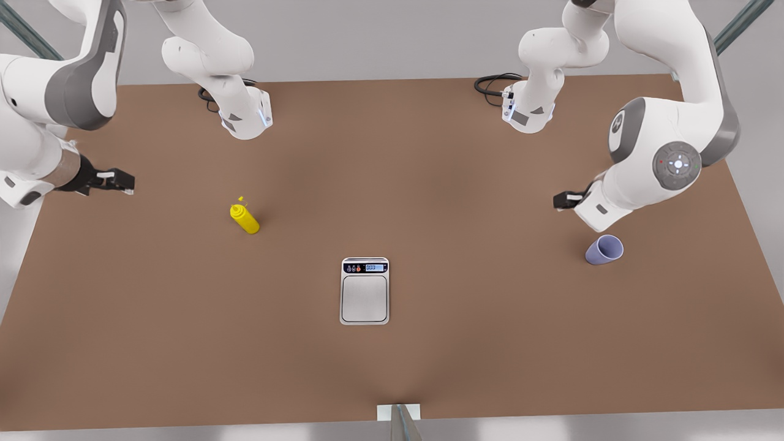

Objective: Move cup to the weight, pick up sauce bottle, pour sauce

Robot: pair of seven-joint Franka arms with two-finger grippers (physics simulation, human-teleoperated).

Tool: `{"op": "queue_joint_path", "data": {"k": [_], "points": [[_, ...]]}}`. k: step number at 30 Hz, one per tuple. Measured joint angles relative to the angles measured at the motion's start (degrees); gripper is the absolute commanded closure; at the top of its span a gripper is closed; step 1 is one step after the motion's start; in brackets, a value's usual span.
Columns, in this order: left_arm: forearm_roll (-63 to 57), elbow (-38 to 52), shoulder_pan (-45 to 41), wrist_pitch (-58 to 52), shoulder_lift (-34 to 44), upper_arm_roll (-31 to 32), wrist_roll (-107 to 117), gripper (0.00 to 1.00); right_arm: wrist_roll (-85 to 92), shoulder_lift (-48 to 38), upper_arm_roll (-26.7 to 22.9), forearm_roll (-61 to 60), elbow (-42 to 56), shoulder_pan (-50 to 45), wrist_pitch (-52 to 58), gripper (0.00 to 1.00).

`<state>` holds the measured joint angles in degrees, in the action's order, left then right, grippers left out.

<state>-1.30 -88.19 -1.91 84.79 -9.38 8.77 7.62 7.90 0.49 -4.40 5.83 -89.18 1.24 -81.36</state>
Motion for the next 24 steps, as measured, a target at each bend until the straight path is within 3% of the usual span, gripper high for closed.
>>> {"op": "queue_joint_path", "data": {"k": [3,9,11,13,15,24], "points": [[0.53,-0.08,-0.26,1.06,0.53,-0.90,0.45,0.00,1.06,0.52,-0.04,-0.29,-0.57,0.73,-1.48,0.00],[1.79,-0.46,-0.18,2.05,0.58,-1.96,1.24,0.00,10.59,4.68,-0.70,-15.77,-16.64,1.87,-1.84,0.00],[1.87,-2.59,-1.61,3.52,-0.09,-5.19,1.05,0.00,15.78,7.07,-0.73,-19.98,-20.55,3.62,-2.04,0.00],[2.03,-7.55,-1.11,8.08,-2.27,-12.13,-0.64,0.00,21.83,9.16,-0.78,-23.12,-23.11,6.77,-2.92,0.00],[3.00,-11.13,3.53,14.02,-5.71,-15.24,-2.83,0.00,29.00,10.47,-0.83,-25.78,-25.70,9.24,-3.92,0.00],[4.65,-17.89,9.04,33.72,-14.18,-18.09,-12.59,0.00,66.33,16.95,-0.87,-38.32,-36.35,13.13,-13.30,0.00]]}}
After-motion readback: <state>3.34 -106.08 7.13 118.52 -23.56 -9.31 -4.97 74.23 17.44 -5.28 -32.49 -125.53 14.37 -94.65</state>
